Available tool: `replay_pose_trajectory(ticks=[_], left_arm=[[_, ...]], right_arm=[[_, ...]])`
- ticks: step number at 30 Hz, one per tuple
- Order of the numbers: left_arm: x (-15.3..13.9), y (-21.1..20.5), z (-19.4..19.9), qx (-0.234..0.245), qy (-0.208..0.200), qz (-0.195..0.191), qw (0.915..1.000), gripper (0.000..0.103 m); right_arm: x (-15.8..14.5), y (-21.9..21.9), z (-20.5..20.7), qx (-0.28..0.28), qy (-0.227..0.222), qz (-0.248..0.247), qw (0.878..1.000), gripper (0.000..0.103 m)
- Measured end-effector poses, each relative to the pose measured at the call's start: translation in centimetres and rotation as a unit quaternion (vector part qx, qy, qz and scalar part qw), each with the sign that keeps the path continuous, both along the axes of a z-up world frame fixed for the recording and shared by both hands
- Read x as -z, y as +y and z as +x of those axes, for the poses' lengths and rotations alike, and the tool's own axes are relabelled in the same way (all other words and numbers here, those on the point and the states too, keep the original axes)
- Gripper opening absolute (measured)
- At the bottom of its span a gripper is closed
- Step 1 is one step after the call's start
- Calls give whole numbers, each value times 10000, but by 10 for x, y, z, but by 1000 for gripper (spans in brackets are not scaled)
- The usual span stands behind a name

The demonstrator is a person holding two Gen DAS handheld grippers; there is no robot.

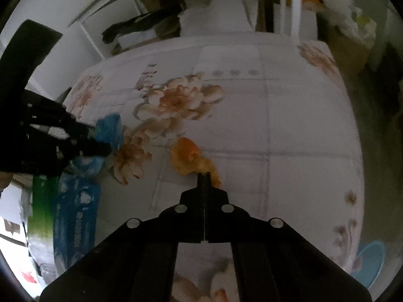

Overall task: Collect trash
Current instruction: 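Move both open grippers back over the table toward the remaining trash, then grasp the blue plastic bag with the left gripper while the right grasps the orange peel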

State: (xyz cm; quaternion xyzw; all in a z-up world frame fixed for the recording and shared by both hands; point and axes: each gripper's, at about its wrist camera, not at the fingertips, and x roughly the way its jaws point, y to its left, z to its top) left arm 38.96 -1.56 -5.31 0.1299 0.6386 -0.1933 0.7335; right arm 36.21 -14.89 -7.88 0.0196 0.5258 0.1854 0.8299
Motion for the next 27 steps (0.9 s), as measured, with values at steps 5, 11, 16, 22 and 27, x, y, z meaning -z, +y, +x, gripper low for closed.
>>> replay_pose_trajectory(ticks=[5, 11, 16, 22, 27], left_arm=[[-42, -22, -18, 180, -827, -228, 9962, 26], [-81, -55, -70, 564, -1345, -918, 9850, 26], [-66, -80, -130, 628, -1260, -1319, 9812, 26], [-20, -102, -178, 583, -872, -1221, 9870, 26], [3, -109, -196, 513, -997, -834, 9902, 26]], right_arm=[[-8, -35, -26, 366, 21, 255, 9990, 0], [-20, -78, -77, 843, 16, 552, 9949, 0], [-29, -97, -104, 908, -85, 682, 9935, 3], [-47, -98, -80, 571, -319, 776, 9948, 38], [-38, -65, -38, 55, -215, 627, 9978, 42]])
